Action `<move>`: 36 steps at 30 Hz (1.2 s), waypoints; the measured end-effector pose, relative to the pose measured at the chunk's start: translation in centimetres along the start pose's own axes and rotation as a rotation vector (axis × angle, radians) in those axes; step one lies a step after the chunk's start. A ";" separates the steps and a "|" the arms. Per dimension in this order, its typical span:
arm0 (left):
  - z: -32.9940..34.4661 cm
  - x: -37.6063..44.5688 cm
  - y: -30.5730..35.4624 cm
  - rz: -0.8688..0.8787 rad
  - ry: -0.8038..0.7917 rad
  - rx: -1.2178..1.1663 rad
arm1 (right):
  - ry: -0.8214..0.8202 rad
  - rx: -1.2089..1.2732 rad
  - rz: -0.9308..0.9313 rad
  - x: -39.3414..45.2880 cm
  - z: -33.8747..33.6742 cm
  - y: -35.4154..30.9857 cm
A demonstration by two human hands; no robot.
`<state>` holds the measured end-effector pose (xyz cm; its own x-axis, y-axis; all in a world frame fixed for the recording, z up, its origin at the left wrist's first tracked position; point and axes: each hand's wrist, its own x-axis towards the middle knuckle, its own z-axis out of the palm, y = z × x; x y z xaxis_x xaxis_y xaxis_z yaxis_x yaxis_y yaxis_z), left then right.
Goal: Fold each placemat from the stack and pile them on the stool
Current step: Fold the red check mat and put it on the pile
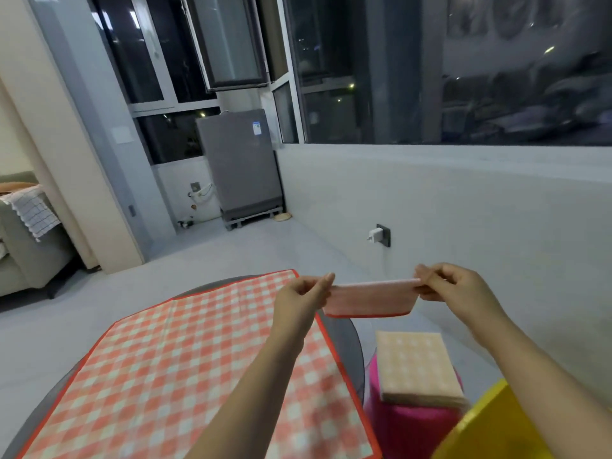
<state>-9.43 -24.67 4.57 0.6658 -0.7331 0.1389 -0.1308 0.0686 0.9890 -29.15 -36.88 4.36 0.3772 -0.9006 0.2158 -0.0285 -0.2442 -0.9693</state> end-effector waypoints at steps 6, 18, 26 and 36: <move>7.7 2.2 -3.8 -0.097 0.010 -0.012 | 0.132 -0.048 0.086 2.9 -4.0 4.8; 18.3 6.1 -11.5 -0.228 0.230 -0.007 | 0.226 -0.130 0.200 8.7 -6.9 14.8; 18.2 3.1 -23.5 -0.454 0.203 0.148 | 0.039 -0.373 0.540 5.9 -4.9 25.4; 17.0 1.6 -26.3 -0.463 0.182 0.305 | -0.012 -0.463 0.627 4.1 -3.1 29.7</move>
<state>-17.40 -39.12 -22.11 0.8158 -0.5106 -0.2714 0.0159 -0.4494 0.8932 -31.33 -48.96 -23.20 0.1726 -0.9169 -0.3598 -0.6220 0.1818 -0.7616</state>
